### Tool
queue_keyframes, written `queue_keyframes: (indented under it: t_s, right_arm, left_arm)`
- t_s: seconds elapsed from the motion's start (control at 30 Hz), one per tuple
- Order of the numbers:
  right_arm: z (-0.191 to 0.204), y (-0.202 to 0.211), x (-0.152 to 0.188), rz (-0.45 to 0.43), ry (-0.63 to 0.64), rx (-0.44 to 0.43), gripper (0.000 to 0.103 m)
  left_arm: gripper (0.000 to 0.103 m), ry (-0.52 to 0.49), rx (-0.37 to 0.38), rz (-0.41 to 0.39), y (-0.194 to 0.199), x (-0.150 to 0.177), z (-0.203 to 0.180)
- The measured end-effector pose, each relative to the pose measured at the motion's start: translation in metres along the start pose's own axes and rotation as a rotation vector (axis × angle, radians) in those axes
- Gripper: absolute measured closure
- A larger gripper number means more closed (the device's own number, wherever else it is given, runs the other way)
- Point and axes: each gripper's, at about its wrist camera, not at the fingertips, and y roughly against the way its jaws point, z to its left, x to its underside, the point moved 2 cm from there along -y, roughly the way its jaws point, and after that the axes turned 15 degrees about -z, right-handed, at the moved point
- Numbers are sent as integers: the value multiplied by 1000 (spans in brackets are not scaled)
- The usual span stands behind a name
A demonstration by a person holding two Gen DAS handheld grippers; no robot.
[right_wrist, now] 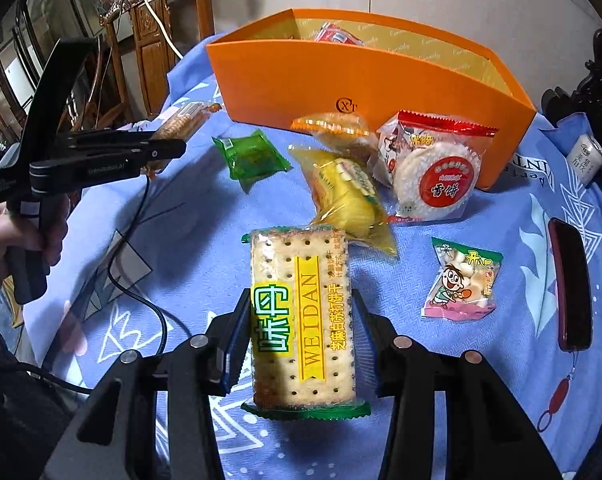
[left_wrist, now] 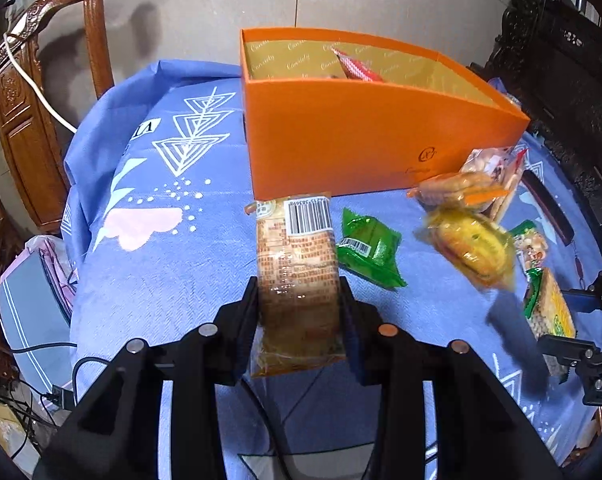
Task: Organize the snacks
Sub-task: 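Lift both packets over the orange box and release them inside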
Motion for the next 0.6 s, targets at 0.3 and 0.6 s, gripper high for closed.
queue_keyframes:
  t_s: [0.3, 0.6]
  right_arm:
    - [1, 13, -18, -77, -39, -4, 56]
    - [-12, 44, -87, -281, -90, -3, 56]
  left_arm:
    - [66, 62, 37, -89, 39, -15, 8]
    - [66, 70, 93, -257, 68, -86, 2]
